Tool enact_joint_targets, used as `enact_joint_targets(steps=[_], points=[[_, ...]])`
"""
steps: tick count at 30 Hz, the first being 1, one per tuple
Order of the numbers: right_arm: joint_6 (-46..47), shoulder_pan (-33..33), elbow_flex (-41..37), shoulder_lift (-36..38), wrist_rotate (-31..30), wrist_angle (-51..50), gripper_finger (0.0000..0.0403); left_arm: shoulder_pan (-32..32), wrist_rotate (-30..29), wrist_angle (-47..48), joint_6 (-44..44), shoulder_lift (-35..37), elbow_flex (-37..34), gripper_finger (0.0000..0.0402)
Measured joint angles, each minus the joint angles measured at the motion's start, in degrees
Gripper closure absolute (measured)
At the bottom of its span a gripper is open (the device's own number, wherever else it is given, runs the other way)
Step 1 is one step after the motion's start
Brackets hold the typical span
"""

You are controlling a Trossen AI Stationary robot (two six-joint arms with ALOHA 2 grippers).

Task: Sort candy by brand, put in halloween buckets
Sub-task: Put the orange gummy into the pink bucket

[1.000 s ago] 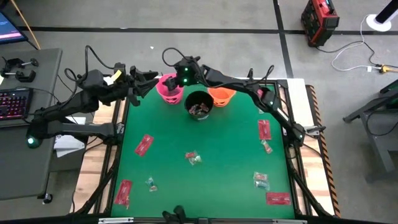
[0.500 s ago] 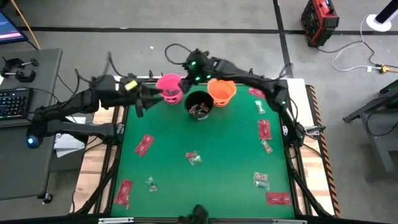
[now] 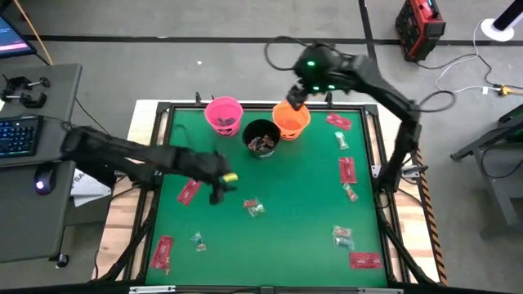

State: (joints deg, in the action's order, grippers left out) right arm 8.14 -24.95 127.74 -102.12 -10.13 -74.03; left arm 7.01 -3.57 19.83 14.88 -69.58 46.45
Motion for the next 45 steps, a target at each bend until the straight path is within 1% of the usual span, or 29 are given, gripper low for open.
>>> enact_joint_targets(steps=[4,8,10,13,16,20,22,23,25,28,29,31,33,35,38,40,42,44,45], points=[[3.84,2.63,0.0,4.43,-5.41,-5.47,0.0172,2.2,-0.05,-1.35,-7.61,-11.5,-0.14,0.019],[7.16,5.59,-0.02,7.24,-11.37,-9.31,0.0172,4.24,0.21,-7.1,-13.24,-19.41,-0.16,0.019],[8.78,6.67,-0.02,8.2,-13.47,-11.62,0.0172,4.88,0.32,-10.71,-15.37,-22.02,-0.16,0.019],[11.04,8.02,-0.02,8.56,-14.93,-14.73,0.0172,5.26,1.28,-14.46,-16.81,-24.52,-0.12,0.019],[12.41,9.19,-0.04,8.57,-16.66,-16.06,0.0172,5.22,1.77,-15.46,-16.86,-26.5,-0.12,0.019],[12.41,10.44,-0.04,8.58,-16.83,-15.71,0.0172,4.73,1.61,-15.46,-16.63,-29.1,-0.12,0.0194],[12.41,10.8,-0.04,8.58,-16.85,-15.83,0.0172,4.67,1.76,-15.57,-16.18,-29.97,-0.1,0.0208],[12.41,10.91,-0.04,8.58,-16.87,-15.81,0.0172,4.67,1.68,-15.57,-15.71,-30.03,-0.06,0.0223],[12.45,10.91,-0.04,8.58,-17.22,-15.85,0.0172,4.71,1.58,-15.63,-14.92,-29.91,-0.06,0.0267],[12.57,10.89,-0.04,8.58,-17.86,-15.94,0.0172,4.44,0.44,-15.01,-13.62,-27.46,-0.14,0.0362],[12.55,10.89,-0.04,8.58,-18.01,-15.96,0.0172,4.12,0.46,-14.96,-13.56,-25.97,-0.14,0.0379],[12.52,10.87,-0.04,8.58,-18.15,-15.96,0.0172,3.34,-0.07,-13.21,-13.54,-22.38,-0.03,0.0383],[12.48,10.89,-0.04,8.58,-18.12,-15.96,0.0172,2.4,-2.96,-7.96,-14.78,-17.87,-0.07,0.0381],[12.46,10.89,-0.04,8.58,-18.12,-15.96,0.0172,0.91,-7.95,-1.67,-16.89,-11.81,-0.08,0.0389],[12.44,10.89,-0.04,8.58,-18.12,-15.96,0.0172,-2.86,-16.06,5.24,-18.45,-1.22,-0.08,0.0396],[12.44,10.89,-0.04,8.58,-18.12,-15.95,0.0172,-6.78,-20.47,7.04,-17.92,5.28,-0.08,0.0394],[12.44,10.89,-0.04,8.58,-18.12,-15.85,0.0172,-12.03,-22.65,7.16,-15.19,10.54,-0.08,0.0391],[12.44,10.89,-0.04,8.58,-18.31,-15.72,0.0172,-18.97,-21.67,7.36,-11.25,13.91,-0.08,0.0391],[12.4,10.89,-0.04,8.58,-18.39,-15.72,0.0172,-22.52,-20.06,7.61,-9.52,14.8,-0.08,0.0391]])
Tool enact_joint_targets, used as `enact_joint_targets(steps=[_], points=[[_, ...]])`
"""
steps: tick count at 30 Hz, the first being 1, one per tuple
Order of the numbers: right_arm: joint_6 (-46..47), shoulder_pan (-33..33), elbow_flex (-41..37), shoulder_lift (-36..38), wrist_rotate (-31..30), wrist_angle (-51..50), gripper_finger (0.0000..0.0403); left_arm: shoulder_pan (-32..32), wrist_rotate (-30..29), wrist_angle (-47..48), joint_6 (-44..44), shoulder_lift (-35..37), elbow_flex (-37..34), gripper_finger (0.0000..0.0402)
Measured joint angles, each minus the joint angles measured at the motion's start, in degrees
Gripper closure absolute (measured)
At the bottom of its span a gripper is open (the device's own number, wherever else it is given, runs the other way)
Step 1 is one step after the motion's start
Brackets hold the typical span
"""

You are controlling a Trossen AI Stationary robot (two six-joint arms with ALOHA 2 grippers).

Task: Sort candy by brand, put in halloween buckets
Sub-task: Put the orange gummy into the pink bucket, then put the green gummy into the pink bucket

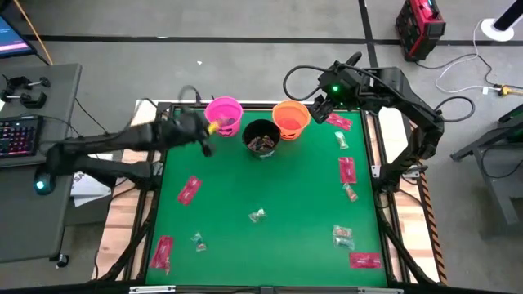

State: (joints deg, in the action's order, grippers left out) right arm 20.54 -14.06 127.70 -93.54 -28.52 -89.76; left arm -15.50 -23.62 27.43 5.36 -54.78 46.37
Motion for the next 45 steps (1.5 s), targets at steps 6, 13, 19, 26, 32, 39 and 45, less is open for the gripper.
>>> enact_joint_targets(steps=[6,13,19,26,32,39,45], points=[[-0.01,0.0,0.0,0.0,-0.32,0.39,0.0172,-17.38,11.36,-2.95,1.91,-3.59,0.0,0.0379],[-0.01,0.0,0.0,-0.02,-0.3,-0.25,0.0172,-24.19,18.47,-4.56,3.31,-12.37,0.0,0.0293],[-0.71,-0.02,0.0,-0.02,-0.37,-0.22,0.0172,-24.53,19.98,-5.2,8.31,-12.38,0.0,0.0204],[5.02,-3.48,-8.46,0.57,-0.35,-0.12,0.0172,-24.37,34.06,-6.28,14.84,-5.83,3.05,0.0149],[7.91,-11.95,-30.89,4.58,1.59,4.58,0.0172,-20.66,39.01,-8.51,21.63,4.24,3.28,0.0147],[8.59,-27.63,-60.86,11.26,17.6,23.77,0.0172,-15.22,33.89,-9.19,29.24,13.17,3.23,0.0147],[9.68,-35.41,-76.73,9.75,26.23,40.03,0.0172,-10.84,26.19,-13.07,31.75,14.88,3.23,0.0147]])
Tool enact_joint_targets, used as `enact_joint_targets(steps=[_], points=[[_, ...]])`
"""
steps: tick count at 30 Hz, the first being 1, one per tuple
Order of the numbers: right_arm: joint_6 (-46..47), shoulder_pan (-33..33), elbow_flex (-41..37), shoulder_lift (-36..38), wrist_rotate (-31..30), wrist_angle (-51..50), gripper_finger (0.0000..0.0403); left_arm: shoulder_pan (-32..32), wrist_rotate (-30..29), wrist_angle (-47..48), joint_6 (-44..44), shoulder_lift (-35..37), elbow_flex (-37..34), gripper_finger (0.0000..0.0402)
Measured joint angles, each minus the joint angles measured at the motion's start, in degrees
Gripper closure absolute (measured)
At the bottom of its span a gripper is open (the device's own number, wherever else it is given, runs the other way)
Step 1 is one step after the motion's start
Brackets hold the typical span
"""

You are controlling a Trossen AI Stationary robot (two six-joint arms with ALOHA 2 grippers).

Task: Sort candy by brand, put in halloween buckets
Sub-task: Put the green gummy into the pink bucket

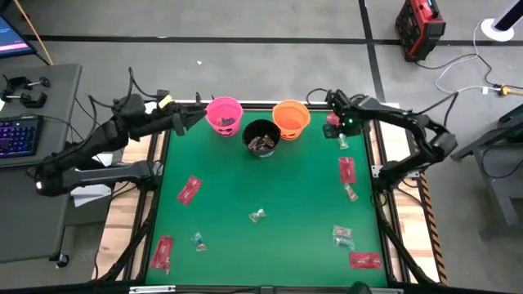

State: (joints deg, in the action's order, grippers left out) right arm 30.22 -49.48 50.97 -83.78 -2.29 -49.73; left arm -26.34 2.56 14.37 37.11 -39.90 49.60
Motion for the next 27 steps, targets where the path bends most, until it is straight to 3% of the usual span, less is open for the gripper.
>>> enact_joint_targets(steps=[9,14,17,22,24,27], points=[[0.88,0.14,-7.6,-2.84,-6.8,11.24,0.0172,4.49,-7.73,-1.45,0.89,-1.91,-0.04,0.0147],[-0.5,0.53,-8.6,-3.5,-7.14,12.69,0.0182,5.77,-8.37,-2.17,1.28,-3.59,-0.04,0.0147],[-1.88,1.09,-8.6,-3.47,-6.63,12.91,0.0227,6.18,-8.46,-2.7,1.27,-4.29,-0.04,0.0147],[-2.23,3.3,-8.63,-2.21,-5.05,11.89,0.0371,6.22,-9.13,-2.37,-0.29,-4.44,-0.04,0.0147],[-2.04,4.59,-7.35,-0.33,-4.5,11.22,0.0385,6.22,-9.15,-2.33,-0.27,-4.44,-0.04,0.0147],[-0.42,7.0,-3.44,3.9,-5.51,11.08,0.0368,6.22,-9.15,-2.46,-0.13,-4.41,-0.04,0.0147]])
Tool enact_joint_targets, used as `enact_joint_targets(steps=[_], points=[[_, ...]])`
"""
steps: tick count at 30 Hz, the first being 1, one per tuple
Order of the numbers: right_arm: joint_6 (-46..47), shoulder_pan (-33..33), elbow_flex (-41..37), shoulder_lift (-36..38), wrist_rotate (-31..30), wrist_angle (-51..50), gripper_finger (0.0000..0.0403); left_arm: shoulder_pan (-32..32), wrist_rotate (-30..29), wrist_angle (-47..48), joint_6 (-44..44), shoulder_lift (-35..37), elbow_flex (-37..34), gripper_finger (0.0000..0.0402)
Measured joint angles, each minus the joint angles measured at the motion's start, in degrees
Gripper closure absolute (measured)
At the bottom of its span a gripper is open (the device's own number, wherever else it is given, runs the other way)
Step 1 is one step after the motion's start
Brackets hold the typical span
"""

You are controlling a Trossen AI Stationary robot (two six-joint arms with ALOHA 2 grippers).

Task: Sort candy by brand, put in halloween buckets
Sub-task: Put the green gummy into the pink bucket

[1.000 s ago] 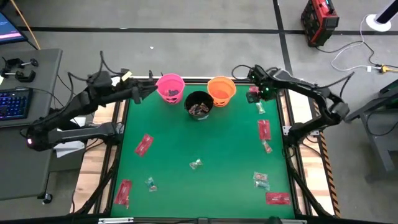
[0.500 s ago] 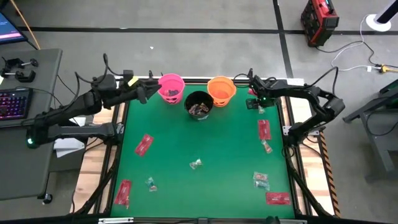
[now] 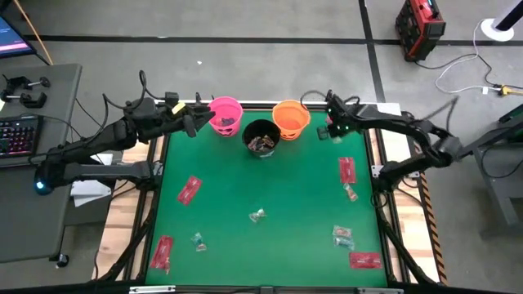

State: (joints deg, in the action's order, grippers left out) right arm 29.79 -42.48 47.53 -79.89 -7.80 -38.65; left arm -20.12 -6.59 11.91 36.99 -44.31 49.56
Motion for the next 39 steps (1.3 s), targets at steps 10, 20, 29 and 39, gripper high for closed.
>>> enact_joint_targets(steps=[10,20,29,39], points=[[4.7,10.18,14.13,1.76,-0.88,24.58,0.0392,-0.02,-0.24,-5.47,-2.35,-0.02,0.0,0.0147],[10.74,20.26,30.13,-24.4,9.62,37.06,0.039,0.0,0.33,-5.52,-2.67,-0.02,0.0,0.0147],[12.38,21.38,56.81,-45.13,9.96,37.96,0.0389,-0.02,1.01,-5.86,-1.08,-0.02,0.0,0.0147],[9.92,20.94,77.21,-56.66,12.29,23.77,0.0264,0.03,2.12,-5.89,-0.1,0.14,0.0,0.0147]])
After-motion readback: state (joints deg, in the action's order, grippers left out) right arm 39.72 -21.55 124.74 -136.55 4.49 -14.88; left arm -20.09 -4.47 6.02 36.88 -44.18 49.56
